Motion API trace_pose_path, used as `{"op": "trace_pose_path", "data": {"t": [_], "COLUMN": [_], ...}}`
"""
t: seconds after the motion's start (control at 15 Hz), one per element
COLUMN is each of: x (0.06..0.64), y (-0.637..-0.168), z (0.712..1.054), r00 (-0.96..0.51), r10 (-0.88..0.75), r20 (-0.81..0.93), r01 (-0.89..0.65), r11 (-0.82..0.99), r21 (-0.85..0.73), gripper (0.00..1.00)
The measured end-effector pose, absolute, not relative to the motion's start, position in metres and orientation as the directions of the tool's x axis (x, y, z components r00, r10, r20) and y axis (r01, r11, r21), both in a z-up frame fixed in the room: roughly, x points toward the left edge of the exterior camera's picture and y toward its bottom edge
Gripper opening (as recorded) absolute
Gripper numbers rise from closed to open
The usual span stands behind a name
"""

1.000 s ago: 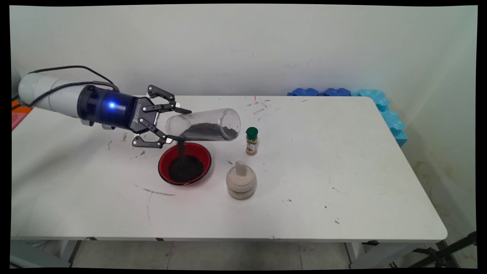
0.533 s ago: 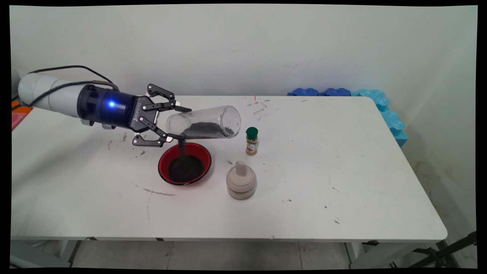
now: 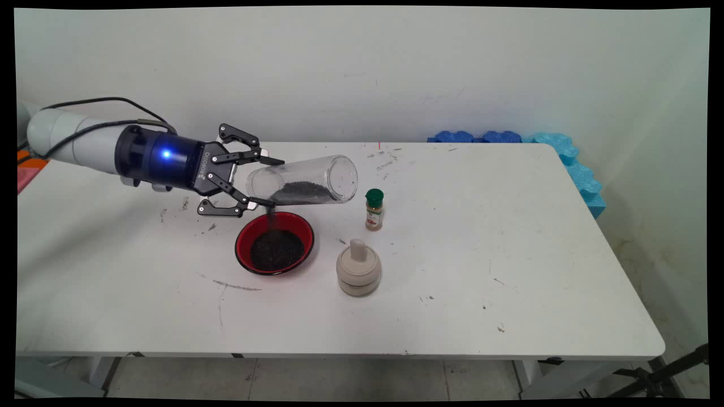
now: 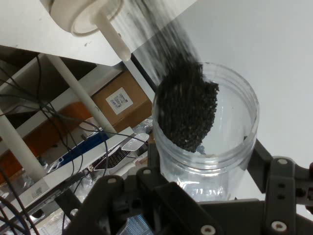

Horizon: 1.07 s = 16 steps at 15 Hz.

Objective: Pour the black seasoning powder in the red bowl

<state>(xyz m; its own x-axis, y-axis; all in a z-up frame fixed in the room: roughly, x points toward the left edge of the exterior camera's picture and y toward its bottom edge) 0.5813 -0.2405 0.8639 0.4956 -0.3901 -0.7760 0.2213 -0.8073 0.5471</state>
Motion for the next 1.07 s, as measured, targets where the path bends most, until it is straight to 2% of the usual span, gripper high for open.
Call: {"op": "trace_pose_path", "data": {"t": [1.07], "x": [0.5802], "y": [-0.2424], "z": [0.8611], "r00": [0.493], "r10": [-0.379], "r20": [-0.784], "r01": [0.237], "r11": [-0.808], "r21": [0.54], "gripper": [0.0]}}
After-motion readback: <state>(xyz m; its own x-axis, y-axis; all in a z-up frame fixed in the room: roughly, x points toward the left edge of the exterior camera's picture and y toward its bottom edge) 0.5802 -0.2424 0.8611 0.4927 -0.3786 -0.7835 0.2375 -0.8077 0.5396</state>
